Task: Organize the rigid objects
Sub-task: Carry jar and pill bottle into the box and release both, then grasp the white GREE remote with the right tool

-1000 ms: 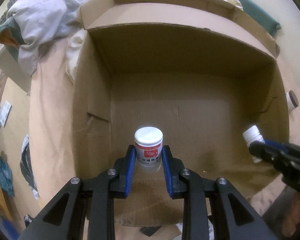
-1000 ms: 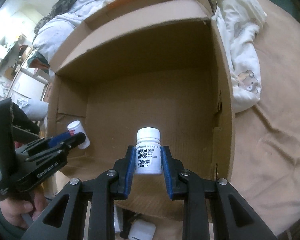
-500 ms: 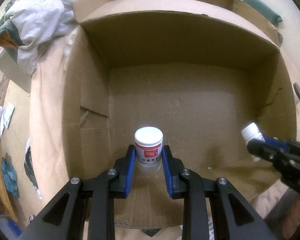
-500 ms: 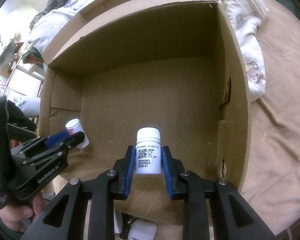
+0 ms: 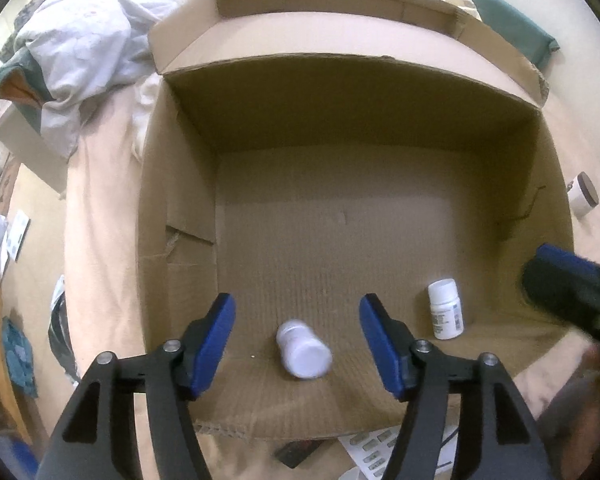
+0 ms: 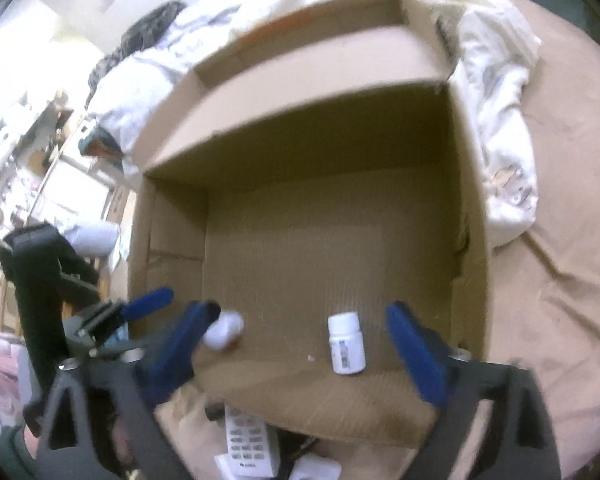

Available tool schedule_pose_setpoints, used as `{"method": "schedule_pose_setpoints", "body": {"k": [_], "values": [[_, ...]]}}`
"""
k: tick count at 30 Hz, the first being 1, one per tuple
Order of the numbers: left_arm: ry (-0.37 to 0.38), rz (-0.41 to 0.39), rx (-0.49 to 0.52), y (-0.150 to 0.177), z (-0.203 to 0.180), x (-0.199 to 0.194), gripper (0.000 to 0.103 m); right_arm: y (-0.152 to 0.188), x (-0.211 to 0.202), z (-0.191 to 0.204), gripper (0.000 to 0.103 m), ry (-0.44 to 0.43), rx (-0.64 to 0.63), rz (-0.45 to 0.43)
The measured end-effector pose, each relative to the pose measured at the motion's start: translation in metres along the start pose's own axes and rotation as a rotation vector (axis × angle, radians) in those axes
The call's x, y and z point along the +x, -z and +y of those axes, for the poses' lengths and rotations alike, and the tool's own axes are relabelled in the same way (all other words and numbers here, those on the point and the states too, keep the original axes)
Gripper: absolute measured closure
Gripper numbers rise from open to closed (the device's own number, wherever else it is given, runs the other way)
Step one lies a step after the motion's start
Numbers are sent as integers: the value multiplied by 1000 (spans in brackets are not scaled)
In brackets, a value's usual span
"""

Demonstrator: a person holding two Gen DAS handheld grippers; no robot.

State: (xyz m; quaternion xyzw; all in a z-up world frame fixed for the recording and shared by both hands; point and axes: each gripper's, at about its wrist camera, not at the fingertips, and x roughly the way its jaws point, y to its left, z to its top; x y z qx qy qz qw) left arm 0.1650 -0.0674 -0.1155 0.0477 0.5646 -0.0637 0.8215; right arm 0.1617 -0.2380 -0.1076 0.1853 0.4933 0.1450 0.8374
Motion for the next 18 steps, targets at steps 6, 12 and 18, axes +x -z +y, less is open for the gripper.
{"method": "schedule_pose_setpoints", "body": {"k": [6,12,18], "values": [[-8,-42,8,1,0,-12,41,-5,-10,-4,0,8,15,-79],[-4,-63,-22,5,10,-26,40,-4,-19,0,0,23,-20,-125],[43,-70,-21,16,11,-38,25,2,-33,7,0,69,-103,-194]]}}
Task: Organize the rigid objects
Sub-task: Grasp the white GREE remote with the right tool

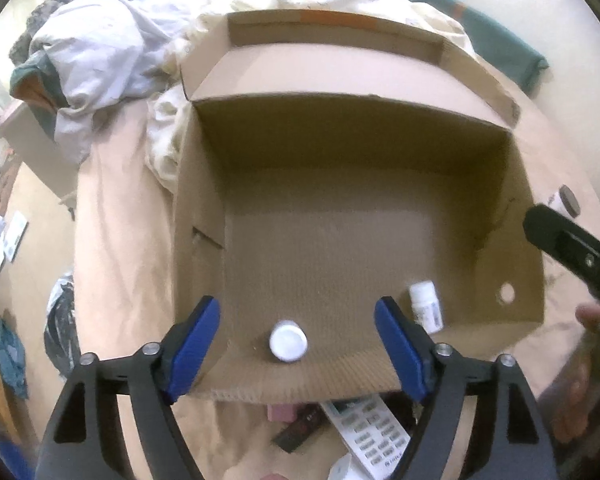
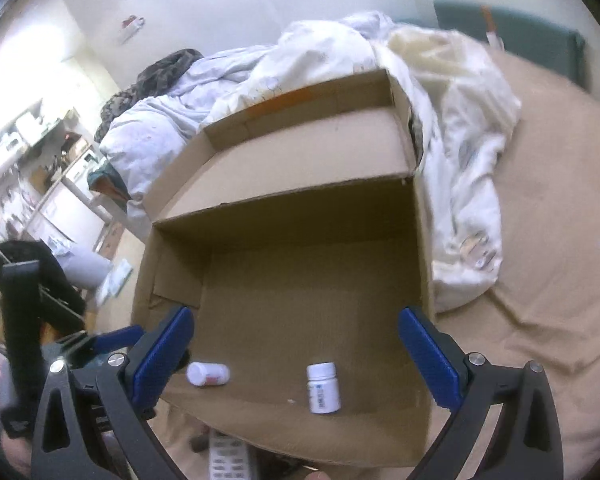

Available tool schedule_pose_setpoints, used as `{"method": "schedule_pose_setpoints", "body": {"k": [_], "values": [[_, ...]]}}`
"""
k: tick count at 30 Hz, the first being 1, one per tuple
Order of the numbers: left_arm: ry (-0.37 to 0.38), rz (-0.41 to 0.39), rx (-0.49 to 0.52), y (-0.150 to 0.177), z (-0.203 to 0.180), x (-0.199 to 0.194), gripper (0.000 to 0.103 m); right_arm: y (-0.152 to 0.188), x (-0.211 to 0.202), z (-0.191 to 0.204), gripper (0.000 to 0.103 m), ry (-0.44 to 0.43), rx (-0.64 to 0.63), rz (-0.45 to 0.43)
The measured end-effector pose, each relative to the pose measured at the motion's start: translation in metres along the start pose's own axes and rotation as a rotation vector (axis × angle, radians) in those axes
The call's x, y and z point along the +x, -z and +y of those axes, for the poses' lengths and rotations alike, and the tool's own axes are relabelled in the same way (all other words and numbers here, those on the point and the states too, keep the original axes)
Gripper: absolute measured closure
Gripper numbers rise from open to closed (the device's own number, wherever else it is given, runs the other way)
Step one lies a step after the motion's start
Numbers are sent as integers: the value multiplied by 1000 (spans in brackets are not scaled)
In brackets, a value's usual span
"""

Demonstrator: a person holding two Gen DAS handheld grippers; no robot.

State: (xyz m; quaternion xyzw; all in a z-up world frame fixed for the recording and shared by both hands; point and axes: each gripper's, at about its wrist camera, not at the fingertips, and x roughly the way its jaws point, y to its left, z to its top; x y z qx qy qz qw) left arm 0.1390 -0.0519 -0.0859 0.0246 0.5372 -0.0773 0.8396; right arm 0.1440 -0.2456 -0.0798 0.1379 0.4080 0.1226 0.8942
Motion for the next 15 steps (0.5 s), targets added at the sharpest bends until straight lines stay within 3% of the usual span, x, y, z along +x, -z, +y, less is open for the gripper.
{"method": "schedule_pose_setpoints", "body": {"k": [6,9,15], "values": [[-24,-32,-21,6,9,-17,14,10,-19,-10,0,14,39,-1],[-76,-45,-63,15,21,-28,11,17,-24,-9,0,48,25,53],[-127,11,-140,35,41,-33,11,37,-29,-7,0,-28,34,130]]}}
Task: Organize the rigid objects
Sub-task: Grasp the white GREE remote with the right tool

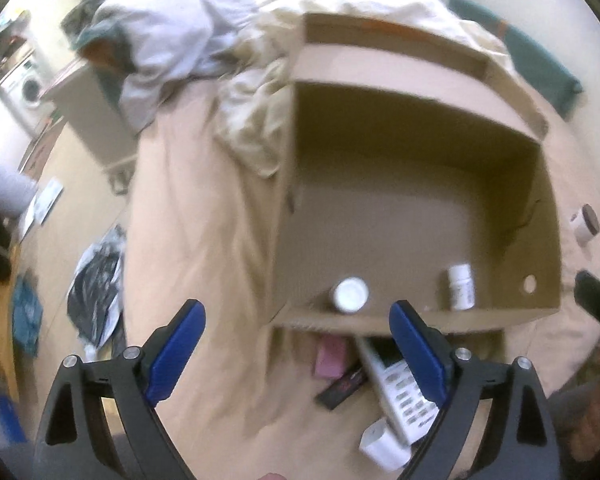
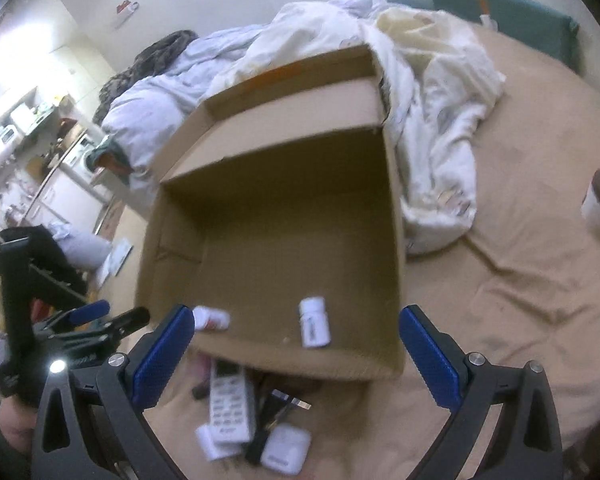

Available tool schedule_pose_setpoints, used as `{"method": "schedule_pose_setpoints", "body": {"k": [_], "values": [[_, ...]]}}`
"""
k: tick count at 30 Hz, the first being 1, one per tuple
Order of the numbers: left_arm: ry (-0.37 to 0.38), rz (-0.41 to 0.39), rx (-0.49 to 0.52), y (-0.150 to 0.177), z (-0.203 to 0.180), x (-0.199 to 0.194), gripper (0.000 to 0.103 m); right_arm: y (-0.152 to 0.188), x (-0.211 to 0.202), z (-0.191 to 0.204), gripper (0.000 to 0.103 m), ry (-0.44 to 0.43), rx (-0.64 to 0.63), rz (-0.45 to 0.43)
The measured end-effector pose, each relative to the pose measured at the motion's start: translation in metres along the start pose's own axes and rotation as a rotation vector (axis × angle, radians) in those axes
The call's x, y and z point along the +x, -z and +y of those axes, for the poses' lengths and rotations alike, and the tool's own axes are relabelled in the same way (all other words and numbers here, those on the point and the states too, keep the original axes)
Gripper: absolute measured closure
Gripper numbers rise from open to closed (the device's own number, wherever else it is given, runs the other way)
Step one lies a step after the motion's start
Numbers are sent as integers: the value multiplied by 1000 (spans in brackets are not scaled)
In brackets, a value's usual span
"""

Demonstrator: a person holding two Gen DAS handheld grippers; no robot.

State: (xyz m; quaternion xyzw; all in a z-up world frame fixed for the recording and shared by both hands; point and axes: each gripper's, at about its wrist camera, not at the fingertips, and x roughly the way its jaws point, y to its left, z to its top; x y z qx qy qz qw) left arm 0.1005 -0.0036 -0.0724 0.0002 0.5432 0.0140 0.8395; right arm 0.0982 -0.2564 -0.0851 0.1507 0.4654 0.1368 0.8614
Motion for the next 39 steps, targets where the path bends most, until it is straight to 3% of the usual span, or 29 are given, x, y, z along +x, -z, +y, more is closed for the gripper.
{"method": "schedule_pose_setpoints", "body": {"k": [4,6,11,13,22,28,31,39], "values": [[9,46,-84,15,19,-8,11,15,14,10,3,-88,-12,109],[6,54,-114,24,27,-12,11,21,25,20,16,-149,-36,169],[4,84,-213,36,45,-8,11,34,58,42,40,-189,-57,305],[11,97,-247,35,49,-6,11,37,73,52,43,-180,-71,363],[4,84,-314,29,59,-6,11,57,143,89,43,11,-215,557],[14,101,-309,26,58,-3,11,66,169,119,43,157,-403,581],[12,101,-303,26,57,-3,11,70,172,128,56,202,-468,571],[24,111,-339,29,63,-2,11,62,102,124,57,56,-415,473]]}}
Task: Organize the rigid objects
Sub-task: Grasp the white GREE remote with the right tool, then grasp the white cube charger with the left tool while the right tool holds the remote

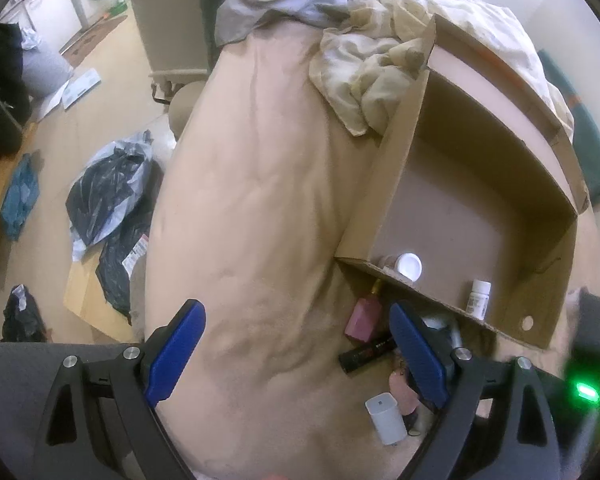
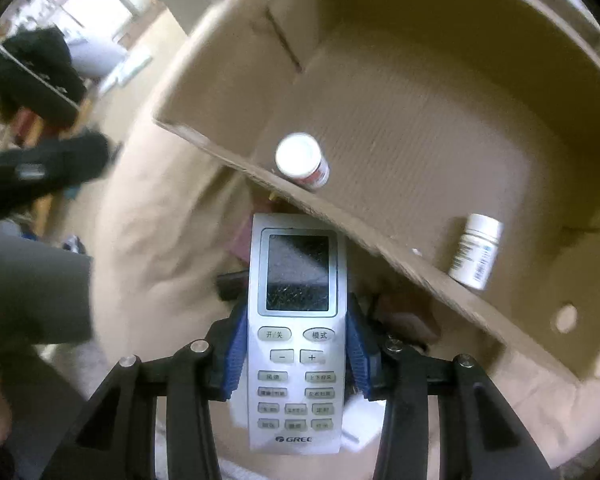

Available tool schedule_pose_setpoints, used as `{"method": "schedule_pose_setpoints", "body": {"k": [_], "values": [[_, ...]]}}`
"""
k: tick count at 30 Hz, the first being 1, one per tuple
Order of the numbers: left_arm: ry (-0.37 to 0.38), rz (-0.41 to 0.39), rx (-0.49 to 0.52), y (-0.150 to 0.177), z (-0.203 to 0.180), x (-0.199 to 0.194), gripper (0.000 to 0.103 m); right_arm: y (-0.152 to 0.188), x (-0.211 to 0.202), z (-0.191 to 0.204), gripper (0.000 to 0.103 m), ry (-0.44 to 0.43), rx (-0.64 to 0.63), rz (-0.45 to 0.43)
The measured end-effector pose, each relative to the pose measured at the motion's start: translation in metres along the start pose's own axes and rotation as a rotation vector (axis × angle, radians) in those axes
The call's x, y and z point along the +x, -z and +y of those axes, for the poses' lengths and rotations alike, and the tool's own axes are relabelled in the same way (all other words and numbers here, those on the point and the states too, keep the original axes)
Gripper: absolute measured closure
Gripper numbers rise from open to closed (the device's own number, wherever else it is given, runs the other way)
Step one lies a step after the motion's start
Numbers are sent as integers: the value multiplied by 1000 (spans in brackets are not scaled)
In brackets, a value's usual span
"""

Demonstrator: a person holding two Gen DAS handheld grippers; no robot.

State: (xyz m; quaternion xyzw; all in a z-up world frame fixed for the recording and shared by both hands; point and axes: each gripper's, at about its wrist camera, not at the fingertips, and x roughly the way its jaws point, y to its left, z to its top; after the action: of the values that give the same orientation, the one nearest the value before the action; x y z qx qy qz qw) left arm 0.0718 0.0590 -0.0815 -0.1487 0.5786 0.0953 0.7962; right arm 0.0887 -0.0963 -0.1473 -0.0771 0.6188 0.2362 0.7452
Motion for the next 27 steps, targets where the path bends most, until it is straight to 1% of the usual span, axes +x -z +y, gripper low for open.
{"method": "schedule_pose_setpoints", "body": {"k": [5,9,10,14,16,17,19,21,23,25,27], "values": [[-14,0,35,4,-8,3,11,22,-41,-8,58,-51,20,-87],[-33,17,70,12,-11,10,11,32,-69,-15,58,-49,24,-164],[-34,22,76,14,-12,12,11,22,-71,-22,58,-44,29,-193],[-17,48,104,24,-17,17,11,33,-99,-44,58,53,49,-336],[15,52,111,30,-21,15,11,40,-106,-55,58,73,76,-401],[25,52,112,32,-22,14,12,44,-108,-63,58,69,99,-428],[47,71,120,39,-30,12,12,48,-107,-79,58,40,155,-443],[66,87,126,50,-38,13,14,50,-103,-94,58,-1,230,-428],[92,140,131,66,-50,21,20,49,-104,-102,58,-18,258,-438],[107,208,119,81,-60,36,24,49,-107,-106,58,-37,273,-457],[115,248,93,90,-64,46,24,52,-106,-105,58,-59,274,-457]]}}
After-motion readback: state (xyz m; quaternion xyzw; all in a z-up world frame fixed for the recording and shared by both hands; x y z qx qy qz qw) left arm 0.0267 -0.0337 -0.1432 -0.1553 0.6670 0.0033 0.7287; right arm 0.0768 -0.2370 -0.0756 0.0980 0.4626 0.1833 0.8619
